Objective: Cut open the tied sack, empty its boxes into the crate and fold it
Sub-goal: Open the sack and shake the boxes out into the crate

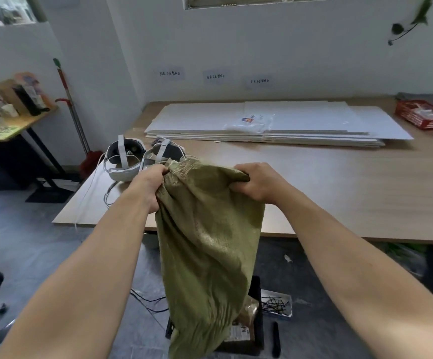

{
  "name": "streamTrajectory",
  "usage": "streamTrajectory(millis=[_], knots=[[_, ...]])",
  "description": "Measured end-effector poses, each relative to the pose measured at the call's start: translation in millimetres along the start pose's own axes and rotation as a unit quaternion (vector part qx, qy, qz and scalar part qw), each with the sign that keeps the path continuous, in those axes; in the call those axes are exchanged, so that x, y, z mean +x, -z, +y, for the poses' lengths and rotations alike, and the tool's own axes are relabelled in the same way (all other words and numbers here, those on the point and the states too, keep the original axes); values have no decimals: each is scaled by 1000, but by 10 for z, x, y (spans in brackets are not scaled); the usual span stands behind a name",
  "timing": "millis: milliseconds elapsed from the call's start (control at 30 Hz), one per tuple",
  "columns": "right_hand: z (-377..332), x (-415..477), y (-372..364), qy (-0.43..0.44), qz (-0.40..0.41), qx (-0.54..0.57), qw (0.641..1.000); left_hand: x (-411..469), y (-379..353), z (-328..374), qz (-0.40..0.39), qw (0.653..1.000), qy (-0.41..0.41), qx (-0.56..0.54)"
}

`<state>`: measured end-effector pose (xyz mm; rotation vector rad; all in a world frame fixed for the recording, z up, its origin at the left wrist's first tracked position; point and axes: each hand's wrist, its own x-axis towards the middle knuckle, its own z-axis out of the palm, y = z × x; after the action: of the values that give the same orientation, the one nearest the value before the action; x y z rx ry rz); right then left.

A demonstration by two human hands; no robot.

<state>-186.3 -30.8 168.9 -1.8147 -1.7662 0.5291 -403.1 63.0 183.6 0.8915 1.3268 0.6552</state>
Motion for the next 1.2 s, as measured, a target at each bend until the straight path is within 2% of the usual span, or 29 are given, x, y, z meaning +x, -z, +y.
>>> streamTrajectory(millis=[133,167,233,300,367,467,533,600,700,800,867,1033,1200], knots=[[18,1,-29,-95,29,167,981,-29,85,-39,27,991,-86,102],[22,14,-32,-104,38,193,975,-28,114,-53,5,989,-113,95],[-6,41,-17,-121,46,226,965,-7,199,-105,-99,979,-177,20],[-51,74,19,-146,49,252,955,35,278,-170,-216,950,-216,-58],[-96,113,66,-183,70,268,943,29,297,-206,-258,939,-222,-54],[-108,177,84,-218,91,303,923,7,264,-232,-216,953,-213,19],[-84,199,66,-213,90,306,924,-15,223,-203,-165,961,-218,39],[-31,218,52,-188,100,262,941,-15,198,-201,-107,973,-203,11],[-39,183,58,-122,116,123,978,-4,164,-244,-65,985,-149,-54],[-44,125,43,-64,121,28,990,-14,151,-292,-72,993,-65,-71],[-16,77,26,-30,98,-14,995,-10,160,-303,-69,993,-40,-84],[125,-6,-66,36,-23,10,999,21,205,-238,-75,988,-32,-130],[151,-4,-227,24,-11,36,999,25,243,-168,-95,989,-14,-114]])
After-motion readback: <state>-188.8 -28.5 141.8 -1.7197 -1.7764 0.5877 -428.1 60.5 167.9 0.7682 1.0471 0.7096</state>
